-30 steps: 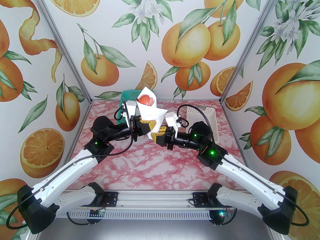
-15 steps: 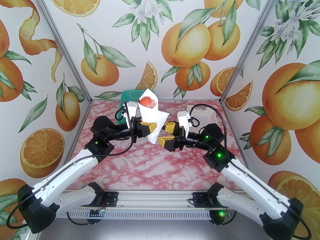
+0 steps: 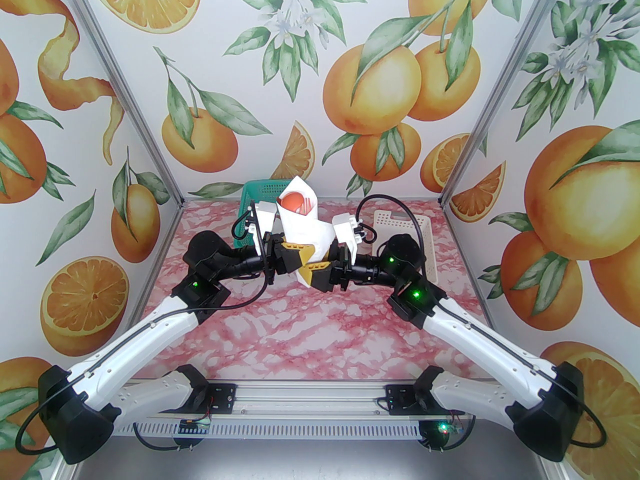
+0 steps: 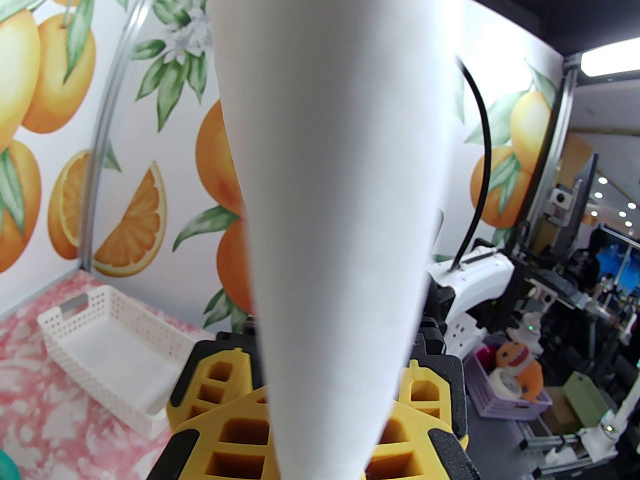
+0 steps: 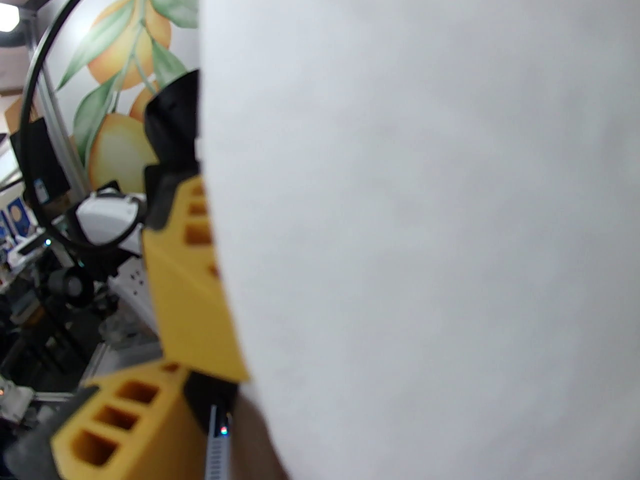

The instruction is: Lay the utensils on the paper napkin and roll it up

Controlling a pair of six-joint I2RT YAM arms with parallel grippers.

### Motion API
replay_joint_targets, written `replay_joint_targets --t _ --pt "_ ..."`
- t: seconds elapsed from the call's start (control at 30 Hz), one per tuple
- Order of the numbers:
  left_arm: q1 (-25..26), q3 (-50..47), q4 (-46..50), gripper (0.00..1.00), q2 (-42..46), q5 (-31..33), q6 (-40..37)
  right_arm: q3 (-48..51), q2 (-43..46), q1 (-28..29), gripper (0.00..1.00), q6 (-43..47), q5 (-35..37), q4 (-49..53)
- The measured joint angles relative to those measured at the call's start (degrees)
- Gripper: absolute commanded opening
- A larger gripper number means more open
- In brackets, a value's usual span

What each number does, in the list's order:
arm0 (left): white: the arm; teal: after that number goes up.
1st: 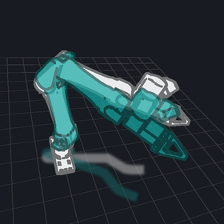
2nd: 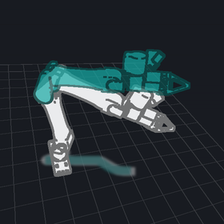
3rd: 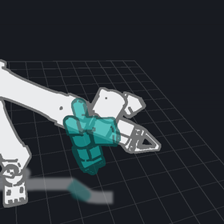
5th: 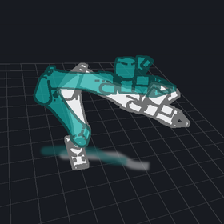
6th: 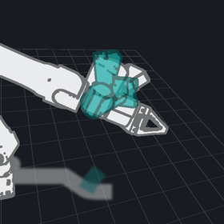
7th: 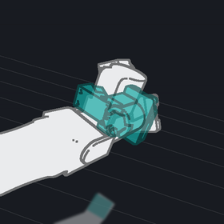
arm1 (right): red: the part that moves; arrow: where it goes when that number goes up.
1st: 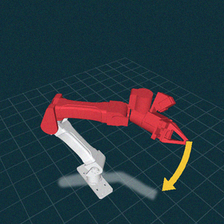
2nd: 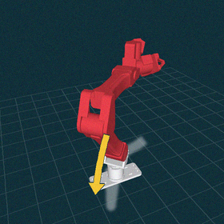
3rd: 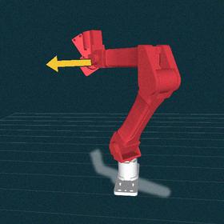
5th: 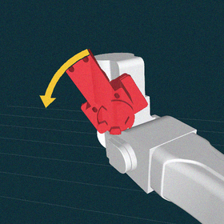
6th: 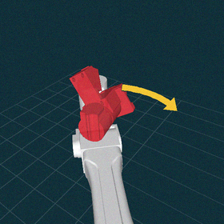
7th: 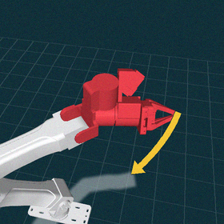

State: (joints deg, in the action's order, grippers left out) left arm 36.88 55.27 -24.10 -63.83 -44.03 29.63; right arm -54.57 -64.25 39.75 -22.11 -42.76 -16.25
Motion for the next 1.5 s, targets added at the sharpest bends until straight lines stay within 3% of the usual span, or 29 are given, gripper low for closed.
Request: replay_joint_targets --t 0.1,0.43,0.63,0.77,0.97,1.17,1.5 --pt "0.0 0.0 0.4 0.0 0.0 0.0 -0.1 0.0 0.1 0.0 0.43 0.5 0.4 0.2" --pt "0.0 1.5 4.3 0.0 0.0 -0.1 -2.6 0.0 2.0 -0.7 0.0 0.1 0.2 2.2" --pt "-0.1 3.1 7.3 0.27 0.0 -0.8 -3.4 0.5 2.0 -0.8 0.0 -1.5 -0.4 0.8" --pt "-0.7 4.3 8.1 0.52 0.0 -1.9 -3.3 1.9 2.0 -0.8 0.0 -2.6 -1.0 -1.3" --pt "-1.9 7.1 8.1 0.68 0.0 -4.7 -2.8 2.5 2.0 -0.8 0.0 -2.9 -3.0 -4.7" --pt "-4.8 7.9 6.4 0.78 0.3 -7.5 -1.0 2.5 2.0 -0.8 0.0 -2.1 -4.1 -5.1" --pt "-7.4 7.3 0.2 0.77 3.3 -11.2 3.2 2.1 3.0 -0.8 0.0 -2.3 -4.0 -6.3"
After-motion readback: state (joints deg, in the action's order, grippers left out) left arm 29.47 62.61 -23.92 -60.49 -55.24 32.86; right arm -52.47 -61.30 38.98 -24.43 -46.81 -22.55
